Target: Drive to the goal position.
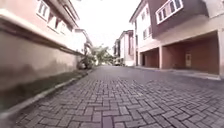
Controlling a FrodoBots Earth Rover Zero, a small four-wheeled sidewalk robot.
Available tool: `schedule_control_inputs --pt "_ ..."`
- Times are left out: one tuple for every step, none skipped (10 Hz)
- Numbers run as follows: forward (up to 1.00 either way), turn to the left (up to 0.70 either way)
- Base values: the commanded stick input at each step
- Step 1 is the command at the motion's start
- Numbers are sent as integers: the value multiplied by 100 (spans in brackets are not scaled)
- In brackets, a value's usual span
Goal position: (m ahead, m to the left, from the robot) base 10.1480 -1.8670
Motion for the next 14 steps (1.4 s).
schedule_control_inputs --pt "70 0" --pt "70 0" --pt "70 0" --pt "70 0" --pt "70 0" --pt "70 0" --pt "70 0" --pt "70 0" --pt "70 0" --pt "70 0" --pt "70 0" --pt "70 0" --pt "70 0" --pt "70 0"
